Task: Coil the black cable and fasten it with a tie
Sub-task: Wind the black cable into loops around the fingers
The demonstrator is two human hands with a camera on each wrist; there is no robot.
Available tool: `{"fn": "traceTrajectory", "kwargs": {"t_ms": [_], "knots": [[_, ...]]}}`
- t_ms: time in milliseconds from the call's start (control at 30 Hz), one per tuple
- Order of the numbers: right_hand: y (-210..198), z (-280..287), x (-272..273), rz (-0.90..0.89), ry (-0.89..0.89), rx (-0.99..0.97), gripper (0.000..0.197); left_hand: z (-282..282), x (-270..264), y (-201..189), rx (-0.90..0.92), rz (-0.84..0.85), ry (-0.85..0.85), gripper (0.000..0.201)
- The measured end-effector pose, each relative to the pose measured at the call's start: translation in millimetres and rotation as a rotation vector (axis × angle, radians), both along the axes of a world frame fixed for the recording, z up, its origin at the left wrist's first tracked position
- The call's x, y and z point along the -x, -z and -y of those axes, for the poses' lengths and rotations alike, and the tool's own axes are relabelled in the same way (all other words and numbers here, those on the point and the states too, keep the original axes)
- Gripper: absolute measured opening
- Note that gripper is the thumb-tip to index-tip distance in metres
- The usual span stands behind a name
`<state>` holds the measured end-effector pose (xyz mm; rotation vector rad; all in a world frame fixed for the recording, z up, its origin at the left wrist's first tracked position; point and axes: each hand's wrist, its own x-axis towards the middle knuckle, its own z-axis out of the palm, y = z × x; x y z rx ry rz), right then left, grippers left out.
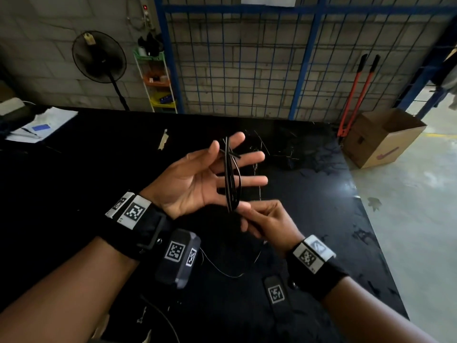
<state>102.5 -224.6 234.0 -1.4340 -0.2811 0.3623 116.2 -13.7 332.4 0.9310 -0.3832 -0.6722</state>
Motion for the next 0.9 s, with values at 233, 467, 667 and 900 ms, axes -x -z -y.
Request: {"fn": "traceTrajectory", "kwargs": {"t_ms": [233, 467, 667, 900], "knots": [[-13, 5, 24, 0.125, -0.019, 0.263, 0.024, -14, -11, -3, -0.354, 0.102, -0.305, 0.044], [-80, 25, 16, 0.380, -0.011, 0.383, 0.007, -16, -11, 7, -0.733, 0.206, -0.294, 0.042], [-111, 35, -15, 0.577, 0.076, 0.425, 0.003, -3, -2, 6, -0.745, 0.237, -0.022, 0.039], [-83, 38, -39, 0.420, 0.011, 0.126, 0.007, -1, 6, 4, -0.501, 0.149, 0.146, 0.043]]}}
